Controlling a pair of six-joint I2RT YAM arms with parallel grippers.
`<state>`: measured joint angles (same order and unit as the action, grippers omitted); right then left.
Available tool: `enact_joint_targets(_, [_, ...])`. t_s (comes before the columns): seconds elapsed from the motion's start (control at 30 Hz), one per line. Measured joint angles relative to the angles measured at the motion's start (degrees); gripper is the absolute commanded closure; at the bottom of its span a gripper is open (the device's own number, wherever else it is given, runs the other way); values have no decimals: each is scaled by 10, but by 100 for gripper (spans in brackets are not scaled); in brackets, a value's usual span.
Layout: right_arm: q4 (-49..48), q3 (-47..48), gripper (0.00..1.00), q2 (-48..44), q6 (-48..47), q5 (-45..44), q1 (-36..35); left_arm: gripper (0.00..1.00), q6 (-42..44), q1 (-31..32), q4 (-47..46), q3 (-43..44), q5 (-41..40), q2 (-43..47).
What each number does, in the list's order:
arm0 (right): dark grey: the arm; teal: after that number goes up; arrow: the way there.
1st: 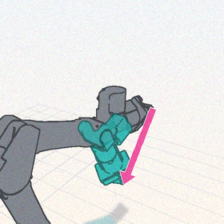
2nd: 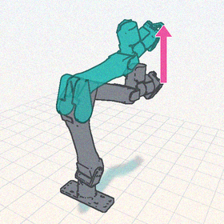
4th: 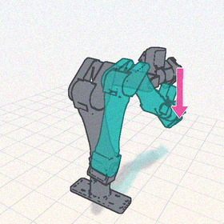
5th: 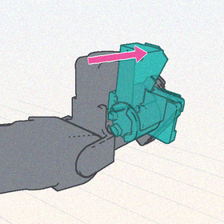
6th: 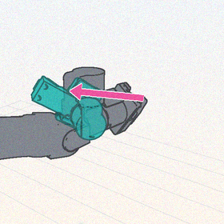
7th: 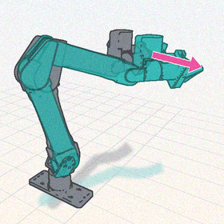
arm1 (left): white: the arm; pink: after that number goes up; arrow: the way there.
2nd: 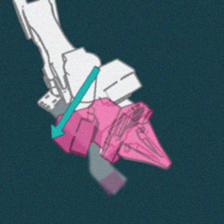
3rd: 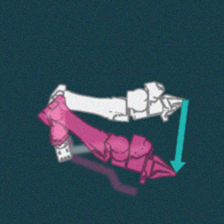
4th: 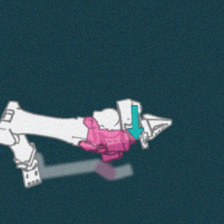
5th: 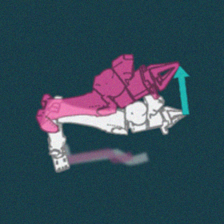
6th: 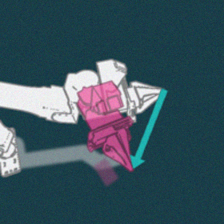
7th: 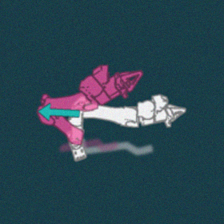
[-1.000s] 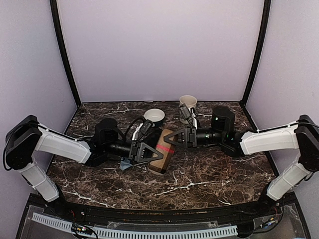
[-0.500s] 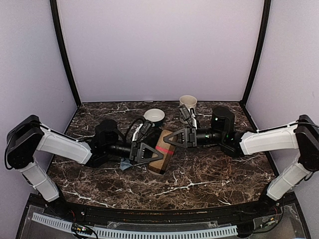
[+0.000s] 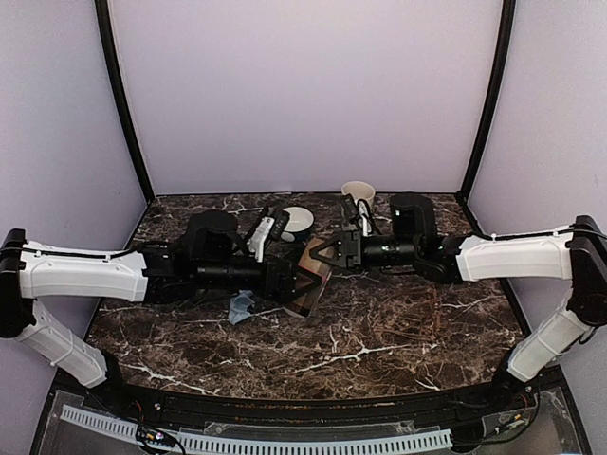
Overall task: Organize the sunglasses
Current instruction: Pass from the left arm to the right, then pass from the right arm to the left
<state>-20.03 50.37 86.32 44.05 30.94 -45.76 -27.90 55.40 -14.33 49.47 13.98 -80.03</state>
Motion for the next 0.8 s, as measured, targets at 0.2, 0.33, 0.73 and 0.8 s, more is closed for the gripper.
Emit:
enact_joint_targets(0.2, [43,28,100,0,26,-40,0,1,56,58,113,76,-155,-44])
enact_joint_targets(0.33, [54,33,100,0,34,-50,0,2,77,69,161,94,-212,-74])
enact_joint_targets(0.73, [69,33,100,5,36,-60,0,2,98,70,207,108,-251,-92])
enact_joint_targets(0.8, [70,33,100,8,36,-60,0,1,99,70,209,112,-251,-94])
